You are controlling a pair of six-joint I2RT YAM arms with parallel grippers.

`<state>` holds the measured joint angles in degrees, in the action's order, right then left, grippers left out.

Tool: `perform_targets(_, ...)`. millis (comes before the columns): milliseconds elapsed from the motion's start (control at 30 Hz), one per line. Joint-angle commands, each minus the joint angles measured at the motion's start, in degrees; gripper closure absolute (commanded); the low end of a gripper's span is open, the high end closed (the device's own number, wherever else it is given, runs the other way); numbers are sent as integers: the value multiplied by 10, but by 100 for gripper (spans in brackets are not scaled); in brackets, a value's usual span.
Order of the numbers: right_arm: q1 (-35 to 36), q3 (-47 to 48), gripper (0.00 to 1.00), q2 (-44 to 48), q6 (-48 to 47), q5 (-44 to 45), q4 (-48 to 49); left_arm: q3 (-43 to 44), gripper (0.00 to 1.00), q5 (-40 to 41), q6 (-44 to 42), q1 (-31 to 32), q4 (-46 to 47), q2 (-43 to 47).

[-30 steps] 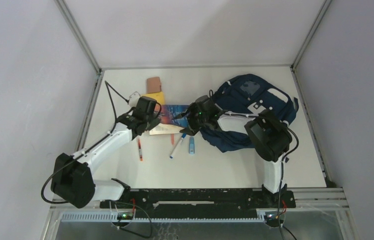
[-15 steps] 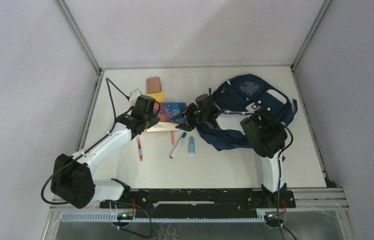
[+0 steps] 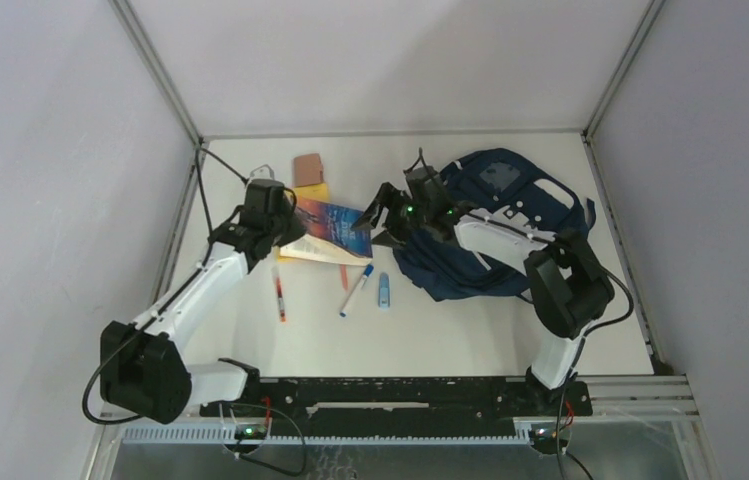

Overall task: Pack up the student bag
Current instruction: Pick up the book from the center of the board.

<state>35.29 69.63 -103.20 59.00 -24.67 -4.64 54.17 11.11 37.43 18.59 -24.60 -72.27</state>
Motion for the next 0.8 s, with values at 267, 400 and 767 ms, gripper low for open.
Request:
perform_targets(267,-76,18,19,-9,-119,-68,8,104,100,-207,11,-44,146,41)
perform_targets(400,-84,17,19,-13,-127,-122,39,143,100,-240,3,-46,129,30)
perform_targets(767,-96,42,16,-71,-238,-239,138,197,100,-350,-70,-57,102,7)
